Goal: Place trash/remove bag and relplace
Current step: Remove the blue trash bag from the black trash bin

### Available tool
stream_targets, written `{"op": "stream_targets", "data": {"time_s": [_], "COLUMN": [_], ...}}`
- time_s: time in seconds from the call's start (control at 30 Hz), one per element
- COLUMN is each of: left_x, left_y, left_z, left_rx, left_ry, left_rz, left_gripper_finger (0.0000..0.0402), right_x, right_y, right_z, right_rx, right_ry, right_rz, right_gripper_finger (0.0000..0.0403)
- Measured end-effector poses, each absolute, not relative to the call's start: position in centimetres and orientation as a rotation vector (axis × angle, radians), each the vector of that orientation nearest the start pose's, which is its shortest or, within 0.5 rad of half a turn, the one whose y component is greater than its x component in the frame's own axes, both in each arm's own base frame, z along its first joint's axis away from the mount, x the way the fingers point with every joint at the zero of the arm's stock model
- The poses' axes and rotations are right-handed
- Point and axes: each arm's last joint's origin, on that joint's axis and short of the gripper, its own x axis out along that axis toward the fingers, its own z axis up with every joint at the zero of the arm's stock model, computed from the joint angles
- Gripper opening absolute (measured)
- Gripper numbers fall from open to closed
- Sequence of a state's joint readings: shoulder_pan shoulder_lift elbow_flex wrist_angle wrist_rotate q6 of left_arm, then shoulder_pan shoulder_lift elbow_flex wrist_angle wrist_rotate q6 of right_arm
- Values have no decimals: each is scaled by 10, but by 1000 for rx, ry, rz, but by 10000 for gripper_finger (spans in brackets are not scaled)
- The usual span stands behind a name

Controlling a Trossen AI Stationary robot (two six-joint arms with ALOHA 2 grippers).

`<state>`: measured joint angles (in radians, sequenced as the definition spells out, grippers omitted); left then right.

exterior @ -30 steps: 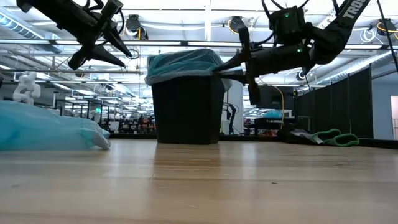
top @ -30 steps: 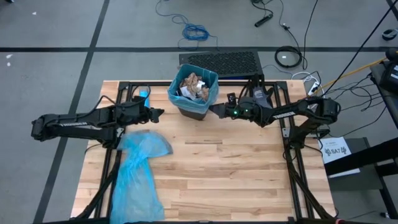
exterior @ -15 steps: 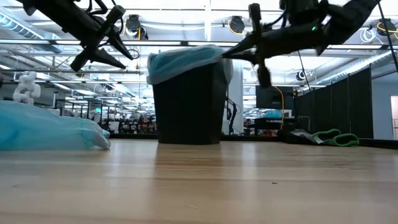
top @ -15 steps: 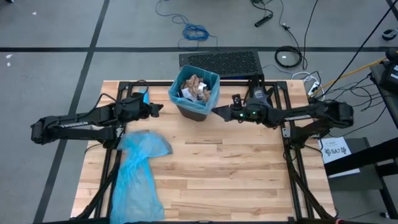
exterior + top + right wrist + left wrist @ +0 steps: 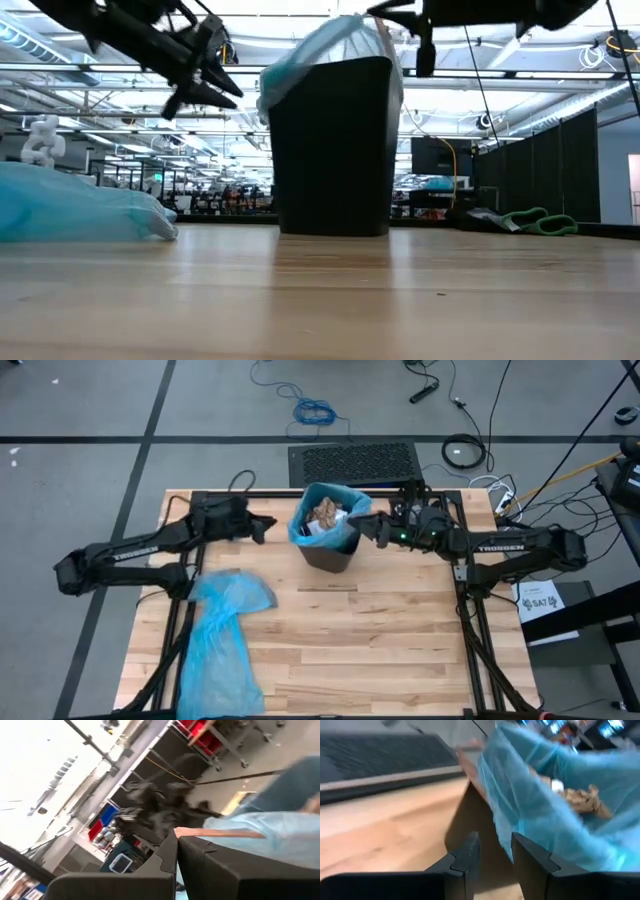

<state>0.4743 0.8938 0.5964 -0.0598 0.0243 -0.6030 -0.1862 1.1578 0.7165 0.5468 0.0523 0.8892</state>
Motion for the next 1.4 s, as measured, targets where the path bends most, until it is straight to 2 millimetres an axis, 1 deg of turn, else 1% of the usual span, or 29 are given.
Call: {"op": "stream_targets", "data": {"time_s": [0.13, 0.23, 0.33, 0.5, 0.57, 0.73, 0.83, 0.97, 1.2, 1.4], "left_x": [188, 193, 189, 183, 185, 197, 203, 211, 227, 228], "left_y": [102, 113, 124, 141, 147, 155, 161, 168, 174, 183], "left_z": [252, 247, 244, 240, 233, 206, 201, 202, 195, 217], "left_rx": [-696, -724, -776, -795, -794, -852, -836, -766, -701, -658], "left_ry": [249, 249, 252, 241, 261, 359, 333, 255, 164, -11], "left_rz": [391, 297, 271, 235, 222, 178, 171, 143, 66, 27], "left_gripper_finger": [95, 87, 86, 86, 86, 85, 85, 85, 85, 85], "right_x": [257, 259, 260, 261, 261, 260, 260, 259, 259, 259], "right_y": [-49, -48, -47, -47, -47, -47, -47, -47, -48, -48], "right_z": [317, 326, 329, 328, 328, 332, 334, 335, 336, 335], "right_rx": [899, 910, 921, 976, 976, 980, 987, 999, 1008, 1017], "right_ry": [-218, -216, -184, -138, -140, -178, -186, -200, -217, -215], "right_rz": [-162, -158, -168, -192, -191, -170, -165, -158, -160, -172], "right_gripper_finger": [0, 0, 0, 0, 0, 0, 0, 0, 0, 0]}}
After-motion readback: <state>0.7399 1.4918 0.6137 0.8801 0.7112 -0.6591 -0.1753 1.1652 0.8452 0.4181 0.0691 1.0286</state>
